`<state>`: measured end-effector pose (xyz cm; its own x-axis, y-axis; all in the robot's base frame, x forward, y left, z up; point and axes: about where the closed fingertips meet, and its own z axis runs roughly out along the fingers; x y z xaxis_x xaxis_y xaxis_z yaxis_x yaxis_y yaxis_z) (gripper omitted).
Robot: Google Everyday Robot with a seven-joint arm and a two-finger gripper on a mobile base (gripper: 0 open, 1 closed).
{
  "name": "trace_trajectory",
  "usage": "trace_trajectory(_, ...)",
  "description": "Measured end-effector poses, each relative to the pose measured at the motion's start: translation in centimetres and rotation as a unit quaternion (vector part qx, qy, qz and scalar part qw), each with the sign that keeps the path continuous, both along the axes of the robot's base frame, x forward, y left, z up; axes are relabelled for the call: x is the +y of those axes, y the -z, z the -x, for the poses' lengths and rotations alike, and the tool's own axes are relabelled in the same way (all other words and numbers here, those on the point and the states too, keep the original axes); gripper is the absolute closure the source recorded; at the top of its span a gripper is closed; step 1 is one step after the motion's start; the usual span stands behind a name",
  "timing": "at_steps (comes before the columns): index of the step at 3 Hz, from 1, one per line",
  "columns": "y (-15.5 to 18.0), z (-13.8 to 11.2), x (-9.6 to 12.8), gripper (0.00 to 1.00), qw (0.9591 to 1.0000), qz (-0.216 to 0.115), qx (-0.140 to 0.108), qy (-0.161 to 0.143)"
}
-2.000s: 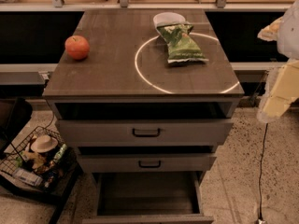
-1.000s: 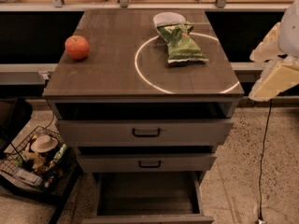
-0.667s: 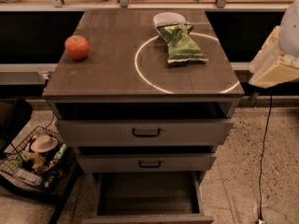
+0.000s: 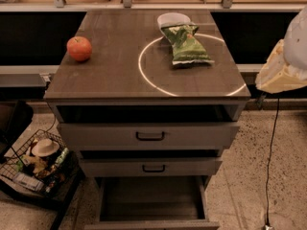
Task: Close bottom drawer
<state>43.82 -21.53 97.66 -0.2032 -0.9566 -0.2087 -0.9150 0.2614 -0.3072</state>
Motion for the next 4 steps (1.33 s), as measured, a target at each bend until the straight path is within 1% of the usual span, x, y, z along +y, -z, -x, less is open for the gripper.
trace_trajectory(1, 4.9, 0.7, -1.0, 1.00, 0.9999, 0.000, 0.016, -0.002)
trace_trajectory(2, 11.2, 2.2, -2.3, 1.00, 0.9993, -0.007, 0.036, 0.003)
trace_trajectory(3, 18.7, 4.0, -3.4, 1.00, 0.9975, 0.003, 0.069, 0.016)
trace_trajectory(4, 27.0, 5.9, -4.0, 1.00, 0.9942, 0.005, 0.101, 0.036)
